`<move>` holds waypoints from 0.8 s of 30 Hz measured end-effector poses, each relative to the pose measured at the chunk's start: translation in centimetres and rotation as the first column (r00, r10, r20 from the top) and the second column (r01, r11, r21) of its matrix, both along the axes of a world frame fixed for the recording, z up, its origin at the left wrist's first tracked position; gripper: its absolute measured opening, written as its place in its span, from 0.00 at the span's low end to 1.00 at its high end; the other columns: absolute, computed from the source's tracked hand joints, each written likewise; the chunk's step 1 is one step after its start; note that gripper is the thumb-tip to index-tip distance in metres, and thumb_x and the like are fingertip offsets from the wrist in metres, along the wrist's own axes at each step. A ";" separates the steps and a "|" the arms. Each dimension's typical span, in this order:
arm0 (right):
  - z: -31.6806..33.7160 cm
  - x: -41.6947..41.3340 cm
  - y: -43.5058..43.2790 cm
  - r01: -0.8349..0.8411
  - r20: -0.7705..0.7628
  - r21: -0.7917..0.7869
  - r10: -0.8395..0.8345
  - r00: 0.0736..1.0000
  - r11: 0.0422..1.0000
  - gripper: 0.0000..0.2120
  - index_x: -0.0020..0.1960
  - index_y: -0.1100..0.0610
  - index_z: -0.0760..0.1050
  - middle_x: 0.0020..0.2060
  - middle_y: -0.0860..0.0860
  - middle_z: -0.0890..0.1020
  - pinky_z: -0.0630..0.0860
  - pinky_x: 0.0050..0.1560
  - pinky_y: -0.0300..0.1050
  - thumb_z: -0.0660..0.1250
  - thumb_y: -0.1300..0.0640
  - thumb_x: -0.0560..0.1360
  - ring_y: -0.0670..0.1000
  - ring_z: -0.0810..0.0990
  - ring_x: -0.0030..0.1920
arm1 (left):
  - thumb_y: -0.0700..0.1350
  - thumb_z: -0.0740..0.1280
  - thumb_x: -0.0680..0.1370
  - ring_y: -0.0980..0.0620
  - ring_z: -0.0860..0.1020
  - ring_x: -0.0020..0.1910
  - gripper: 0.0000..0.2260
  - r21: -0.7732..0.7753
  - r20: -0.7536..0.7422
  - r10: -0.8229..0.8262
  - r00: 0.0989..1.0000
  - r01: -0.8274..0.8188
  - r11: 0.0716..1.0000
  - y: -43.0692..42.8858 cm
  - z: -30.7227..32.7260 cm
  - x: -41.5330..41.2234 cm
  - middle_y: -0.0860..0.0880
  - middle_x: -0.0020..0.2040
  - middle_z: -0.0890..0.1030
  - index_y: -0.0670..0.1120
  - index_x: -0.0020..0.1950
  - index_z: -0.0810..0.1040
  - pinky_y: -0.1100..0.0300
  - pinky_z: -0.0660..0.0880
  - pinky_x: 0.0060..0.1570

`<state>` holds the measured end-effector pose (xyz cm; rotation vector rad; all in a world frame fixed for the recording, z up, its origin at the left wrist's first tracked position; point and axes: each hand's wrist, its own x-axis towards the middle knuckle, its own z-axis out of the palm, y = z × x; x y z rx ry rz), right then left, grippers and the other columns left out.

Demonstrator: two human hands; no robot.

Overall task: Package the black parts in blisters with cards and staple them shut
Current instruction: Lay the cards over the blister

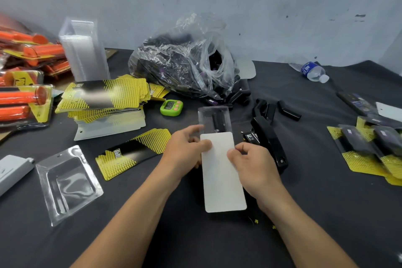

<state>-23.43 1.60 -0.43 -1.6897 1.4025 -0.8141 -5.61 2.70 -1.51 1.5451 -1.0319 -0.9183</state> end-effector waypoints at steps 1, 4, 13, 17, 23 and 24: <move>-0.1 0.0 0.1 -0.011 -0.038 -0.056 0.009 0.999 0.998 0.18 0.37 0.61 0.73 0.26 0.52 0.75 0.66 0.33 0.47 0.66 0.51 0.81 0.47 0.69 0.29 | 0.37 0.72 0.77 0.53 0.76 0.25 0.20 -0.007 0.016 0.013 1.000 -0.012 1.000 0.1 0.1 0.0 0.53 0.28 0.78 0.47 0.68 0.79 0.60 0.72 0.26; -0.1 0.0 0.5 -0.079 -0.063 -0.077 0.074 0.995 0.994 0.24 0.37 0.62 0.68 0.27 0.49 0.72 0.65 0.34 0.48 0.65 0.44 0.81 0.46 0.69 0.30 | 0.42 0.73 0.77 0.54 0.81 0.33 0.09 -0.053 0.132 0.142 0.981 -0.136 0.989 0.4 0.5 -0.4 0.52 0.34 0.83 0.53 0.54 0.83 0.59 0.75 0.33; 0.4 0.2 1.1 -0.233 0.327 0.189 0.162 0.931 0.954 0.05 0.52 0.61 0.84 0.42 0.60 0.88 0.84 0.43 0.56 0.68 0.64 0.81 0.59 0.87 0.40 | 0.63 0.66 0.77 0.62 0.78 0.40 0.13 -0.144 0.308 0.228 0.924 -0.191 0.971 1.0 0.6 -1.7 0.56 0.40 0.82 0.54 0.45 0.77 0.68 0.69 0.35; 0.5 -0.1 0.9 -0.292 0.306 0.222 0.218 0.927 0.930 0.14 0.44 0.66 0.82 0.29 0.59 0.82 0.66 0.24 0.41 0.67 0.57 0.83 0.52 0.75 0.24 | 0.47 0.75 0.68 0.55 0.85 0.48 0.30 -0.087 -0.287 0.020 0.958 -0.047 0.995 1.0 1.5 -1.5 0.55 0.55 0.85 0.63 0.68 0.73 0.55 0.81 0.45; 0.5 -0.7 1.0 -0.277 0.252 0.217 0.221 0.942 0.936 0.26 0.28 0.57 0.74 0.19 0.54 0.70 0.64 0.25 0.43 0.67 0.47 0.82 0.51 0.66 0.18 | 0.31 0.72 0.73 0.42 0.82 0.46 0.13 -0.112 -0.503 0.076 0.861 -0.152 0.982 1.3 2.6 -1.1 0.44 0.46 0.86 0.48 0.49 0.87 0.43 0.80 0.52; 0.3 -0.7 1.1 -0.267 0.247 0.205 0.214 0.945 0.942 0.27 0.28 0.57 0.72 0.19 0.55 0.69 0.64 0.25 0.43 0.67 0.45 0.82 0.51 0.66 0.18 | 0.31 0.73 0.73 0.42 0.83 0.46 0.10 -0.110 -0.499 0.087 0.862 -0.163 0.981 1.4 2.6 -1.1 0.43 0.45 0.86 0.46 0.47 0.86 0.41 0.80 0.55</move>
